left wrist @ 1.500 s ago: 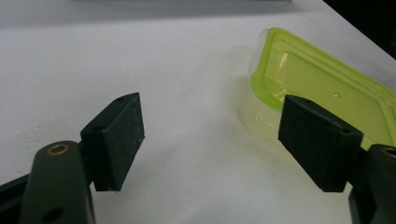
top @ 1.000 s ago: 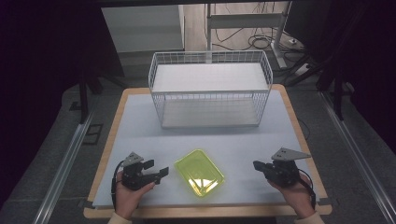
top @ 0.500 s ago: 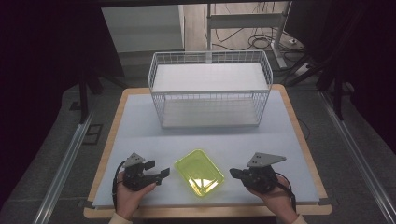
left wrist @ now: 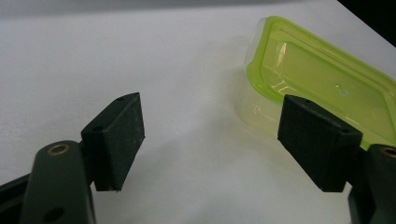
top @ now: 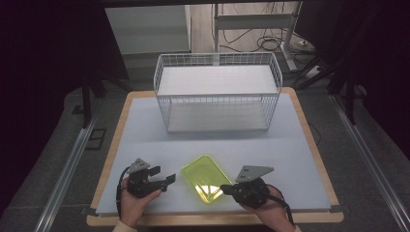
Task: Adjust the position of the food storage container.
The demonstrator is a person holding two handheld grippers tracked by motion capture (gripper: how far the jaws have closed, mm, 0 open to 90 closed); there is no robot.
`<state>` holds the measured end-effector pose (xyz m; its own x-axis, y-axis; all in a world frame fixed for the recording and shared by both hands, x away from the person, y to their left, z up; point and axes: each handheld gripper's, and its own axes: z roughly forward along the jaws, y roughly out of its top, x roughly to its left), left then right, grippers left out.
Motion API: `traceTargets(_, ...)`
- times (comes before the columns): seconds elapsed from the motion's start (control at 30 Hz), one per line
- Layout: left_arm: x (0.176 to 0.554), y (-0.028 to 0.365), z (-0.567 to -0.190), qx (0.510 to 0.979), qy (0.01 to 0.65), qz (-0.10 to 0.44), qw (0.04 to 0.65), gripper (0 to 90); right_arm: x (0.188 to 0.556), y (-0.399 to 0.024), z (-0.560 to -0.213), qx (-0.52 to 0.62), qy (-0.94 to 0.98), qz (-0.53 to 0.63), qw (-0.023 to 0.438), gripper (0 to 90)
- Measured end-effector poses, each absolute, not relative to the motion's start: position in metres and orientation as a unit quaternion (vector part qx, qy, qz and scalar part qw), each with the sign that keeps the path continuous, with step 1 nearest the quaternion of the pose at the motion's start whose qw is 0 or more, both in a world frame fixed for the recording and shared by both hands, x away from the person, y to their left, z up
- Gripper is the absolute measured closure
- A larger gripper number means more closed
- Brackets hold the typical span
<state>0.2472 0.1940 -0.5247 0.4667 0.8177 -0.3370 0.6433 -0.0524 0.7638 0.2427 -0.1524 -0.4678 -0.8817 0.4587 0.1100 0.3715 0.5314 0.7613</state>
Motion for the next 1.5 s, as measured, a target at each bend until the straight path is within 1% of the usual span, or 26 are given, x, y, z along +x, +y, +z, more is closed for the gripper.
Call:
traceTargets(0.03, 0.247, 0.194, -0.525, 0.719, 0.508, 0.094, 0.465, 22.6, 0.240, -0.141, -0.468, 0.226, 0.878, 0.419, 0.046, 89.6)
traceTargets(0.27, 0.247, 0.195, -0.525, 0.719, 0.508, 0.095, 0.464, 22.5, 0.232, -0.106, -0.476, 0.195, 0.894, 0.404, 0.022, 89.6)
traceTargets(0.43, 0.247, 0.195, -0.525, 0.719, 0.509, 0.095, 0.464, 22.2, 0.224, -0.088, -0.483, 0.175, 0.904, 0.390, 0.014, 89.6)
traceTargets(0.57, 0.247, 0.195, -0.525, 0.721, 0.507, 0.095, 0.462, 22.2, 0.222, -0.083, -0.490, 0.171, 0.910, 0.378, 0.013, 89.7)
traceTargets(0.83, 0.247, 0.195, -0.525, 0.722, 0.507, 0.095, 0.461, 22.2, 0.222, -0.082, -0.498, 0.173, 0.915, 0.364, 0.015, 89.7)
traceTargets(1.07, 0.247, 0.195, -0.525, 0.722, 0.507, 0.095, 0.461, 22.1, 0.221, -0.086, -0.497, 0.177, 0.915, 0.362, 0.016, 89.8)
traceTargets(1.5, 0.247, 0.196, -0.525, 0.721, 0.508, 0.094, 0.462, 22.1, 0.228, -0.114, -0.496, 0.204, 0.909, 0.363, 0.022, 89.8)
